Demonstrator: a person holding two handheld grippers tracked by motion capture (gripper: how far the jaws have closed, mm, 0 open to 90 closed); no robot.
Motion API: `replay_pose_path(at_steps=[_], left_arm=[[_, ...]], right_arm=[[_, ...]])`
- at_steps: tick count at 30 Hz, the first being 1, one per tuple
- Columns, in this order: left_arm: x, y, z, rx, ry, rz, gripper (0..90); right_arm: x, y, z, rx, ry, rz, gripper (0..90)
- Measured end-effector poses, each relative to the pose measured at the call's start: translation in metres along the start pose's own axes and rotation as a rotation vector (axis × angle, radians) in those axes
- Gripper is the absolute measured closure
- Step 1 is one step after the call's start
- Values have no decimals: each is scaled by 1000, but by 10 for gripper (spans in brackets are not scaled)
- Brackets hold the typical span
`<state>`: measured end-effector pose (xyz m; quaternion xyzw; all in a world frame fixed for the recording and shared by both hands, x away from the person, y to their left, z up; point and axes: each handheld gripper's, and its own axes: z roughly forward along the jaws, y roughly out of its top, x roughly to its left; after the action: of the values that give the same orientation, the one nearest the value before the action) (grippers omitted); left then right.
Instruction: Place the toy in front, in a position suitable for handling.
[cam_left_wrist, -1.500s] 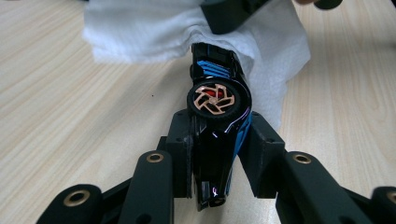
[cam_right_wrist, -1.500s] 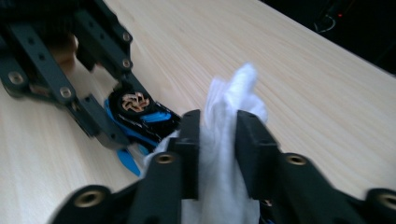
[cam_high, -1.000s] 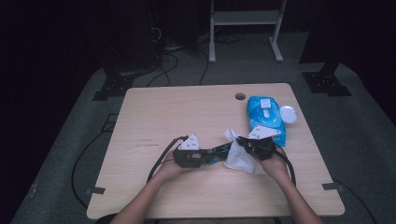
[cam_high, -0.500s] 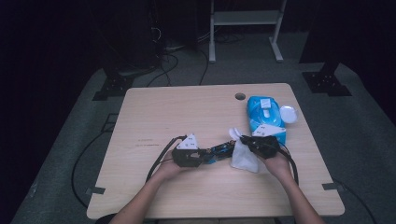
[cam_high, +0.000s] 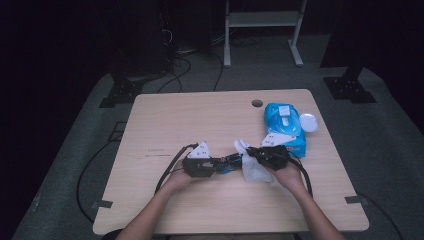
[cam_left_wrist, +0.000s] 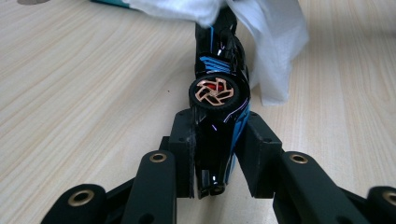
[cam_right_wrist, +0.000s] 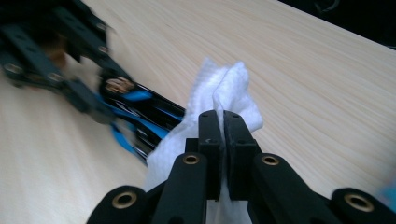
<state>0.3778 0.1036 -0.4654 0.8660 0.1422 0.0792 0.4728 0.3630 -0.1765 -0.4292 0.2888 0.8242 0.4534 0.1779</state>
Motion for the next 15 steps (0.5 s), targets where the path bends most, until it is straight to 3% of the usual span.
replay_pose_path(at_steps=[4,6,9,10,15], left_arm=[[0,1,2,-9,2,-4,682],[-1,1,3,-3,0,-4,682],[-1,2,3,-4,1,-1,682],[0,2,2,-1,3,2,686],[0,3,4,-9,6,7,701]], right_arm=[[18,14,16,-16,96,5,865],[28,23,27,-8,129,-21,865],[37,28,38,-2,158,-34,864],[42,29,44,26,148,-68,864],[23,24,33,29,125,-40,864]])
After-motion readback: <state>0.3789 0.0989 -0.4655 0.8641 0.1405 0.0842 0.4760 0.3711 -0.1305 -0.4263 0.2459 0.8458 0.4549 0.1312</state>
